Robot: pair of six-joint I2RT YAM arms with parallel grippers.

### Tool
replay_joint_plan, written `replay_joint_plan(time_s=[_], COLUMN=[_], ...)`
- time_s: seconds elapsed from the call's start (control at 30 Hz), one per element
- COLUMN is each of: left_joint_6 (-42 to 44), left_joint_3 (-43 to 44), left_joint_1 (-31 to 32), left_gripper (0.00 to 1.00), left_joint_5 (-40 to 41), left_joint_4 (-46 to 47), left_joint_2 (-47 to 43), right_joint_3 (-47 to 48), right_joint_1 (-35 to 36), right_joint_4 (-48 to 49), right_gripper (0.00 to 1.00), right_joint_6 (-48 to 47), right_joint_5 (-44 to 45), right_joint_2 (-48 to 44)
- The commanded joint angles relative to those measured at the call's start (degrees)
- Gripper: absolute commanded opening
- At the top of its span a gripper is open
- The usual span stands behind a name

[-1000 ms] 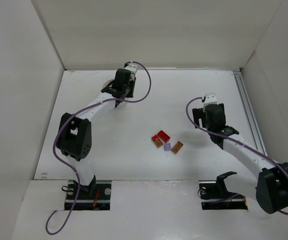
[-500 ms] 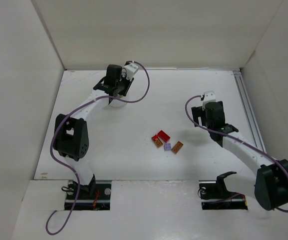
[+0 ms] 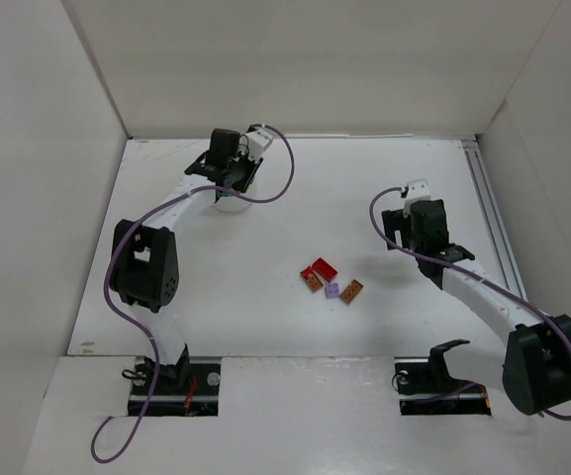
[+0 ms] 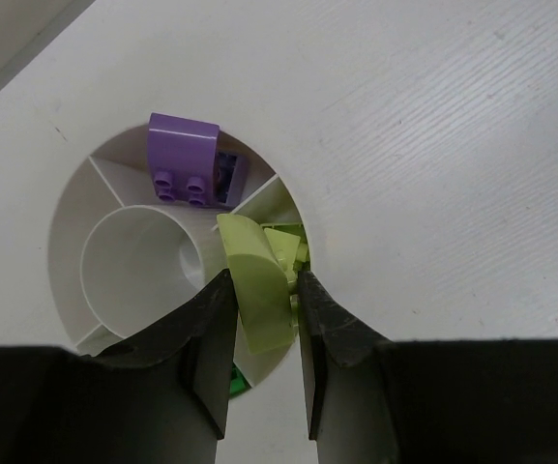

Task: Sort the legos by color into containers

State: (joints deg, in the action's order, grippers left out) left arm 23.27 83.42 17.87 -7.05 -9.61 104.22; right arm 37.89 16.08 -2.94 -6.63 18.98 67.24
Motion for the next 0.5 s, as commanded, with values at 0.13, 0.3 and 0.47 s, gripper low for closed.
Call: replay_joint_plan(time_s=[0.13, 0.3, 0.47], left_joint_6=[0.38, 0.38, -0.15], left_joint_3=[1.75, 1.23, 1.22], left_joint_1=[-0.03, -0.03, -0.03], left_gripper=[0.14, 0.34, 0.44], left_joint_5=[3.09, 4.32, 4.85], left_joint_4=[-0.33, -0.33, 0.20], left_joint_2=[-0.25, 0.28, -0.25], right_joint_3=[2.54, 2.54, 2.54], right_joint_1=[-1.48, -1.49, -1.49], right_joint_4=[2.50, 3.03, 3.03], right_gripper=[1.00, 1.00, 1.00], right_joint_6=[-0.31, -0.31, -0.31], right_joint_5=[-1.84, -1.84, -1.84], right_joint_2=[-0.09, -0.09, -0.09])
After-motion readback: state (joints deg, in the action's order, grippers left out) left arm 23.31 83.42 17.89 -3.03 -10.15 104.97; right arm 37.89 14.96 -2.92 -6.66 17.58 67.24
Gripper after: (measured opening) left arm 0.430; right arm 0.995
